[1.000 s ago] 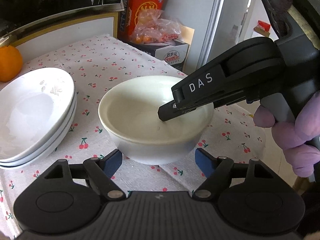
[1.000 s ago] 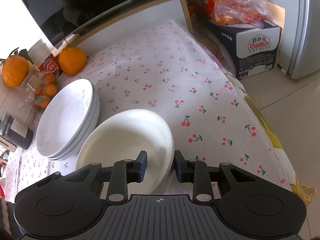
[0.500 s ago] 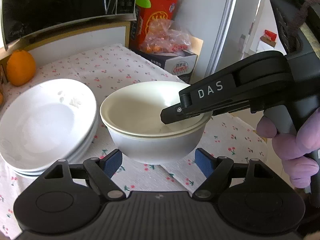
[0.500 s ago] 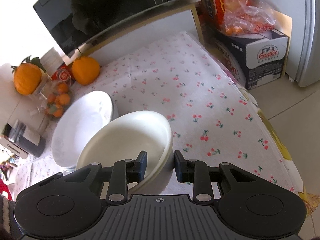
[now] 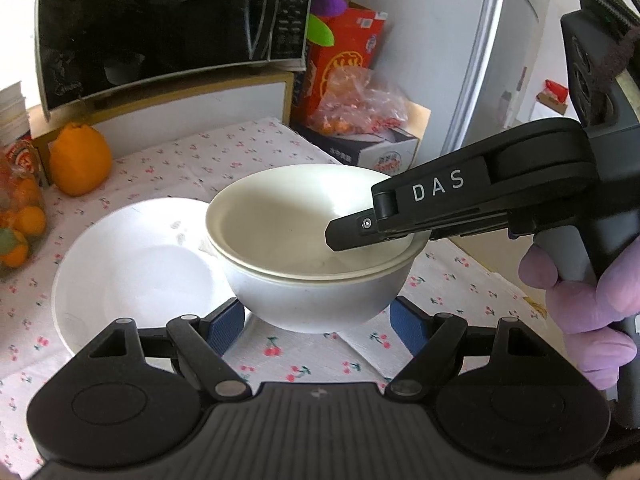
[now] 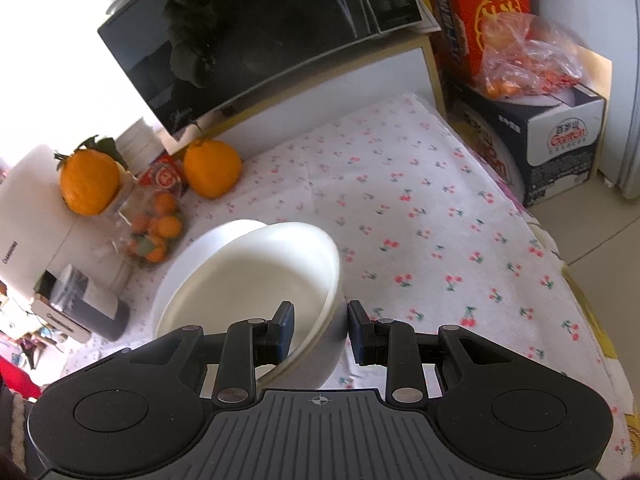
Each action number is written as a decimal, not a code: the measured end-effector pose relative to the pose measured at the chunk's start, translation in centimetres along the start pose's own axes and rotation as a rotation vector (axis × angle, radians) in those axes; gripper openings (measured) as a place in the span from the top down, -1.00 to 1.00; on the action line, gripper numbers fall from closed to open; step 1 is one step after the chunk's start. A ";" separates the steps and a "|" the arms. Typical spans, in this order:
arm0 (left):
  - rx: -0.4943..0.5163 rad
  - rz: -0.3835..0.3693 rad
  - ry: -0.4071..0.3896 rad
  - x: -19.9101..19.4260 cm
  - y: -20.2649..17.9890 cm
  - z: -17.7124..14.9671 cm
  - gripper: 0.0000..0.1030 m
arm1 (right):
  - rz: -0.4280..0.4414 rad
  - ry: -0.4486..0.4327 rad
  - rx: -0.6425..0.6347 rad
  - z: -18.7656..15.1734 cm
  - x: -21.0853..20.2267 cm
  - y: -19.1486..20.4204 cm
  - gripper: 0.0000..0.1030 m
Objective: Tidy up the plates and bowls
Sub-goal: 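Lift the nested bowls with the right gripper and lower onto the plate stack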
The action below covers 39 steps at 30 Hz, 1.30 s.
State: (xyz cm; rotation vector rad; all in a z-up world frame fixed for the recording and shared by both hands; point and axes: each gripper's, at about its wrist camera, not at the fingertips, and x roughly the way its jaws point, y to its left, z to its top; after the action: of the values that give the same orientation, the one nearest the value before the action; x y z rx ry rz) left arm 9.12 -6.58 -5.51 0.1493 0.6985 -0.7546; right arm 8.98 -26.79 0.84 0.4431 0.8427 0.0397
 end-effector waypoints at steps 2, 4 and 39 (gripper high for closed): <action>-0.002 0.009 -0.003 -0.3 0.3 0.2 -0.49 | 0.009 -0.004 0.002 0.3 0.1 0.4 0.46; -0.006 0.016 -0.006 -0.5 0.8 0.4 -0.49 | 0.018 -0.006 0.005 0.6 0.3 0.9 0.46; -0.157 0.083 0.021 -0.3 8.5 0.2 -0.49 | 0.094 0.044 0.011 1.9 8.3 6.8 0.46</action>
State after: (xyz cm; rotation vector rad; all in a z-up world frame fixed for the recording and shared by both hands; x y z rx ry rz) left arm 14.80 -0.26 -6.14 0.0427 0.7637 -0.6175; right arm 16.89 -19.57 -1.25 0.4931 0.8649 0.1317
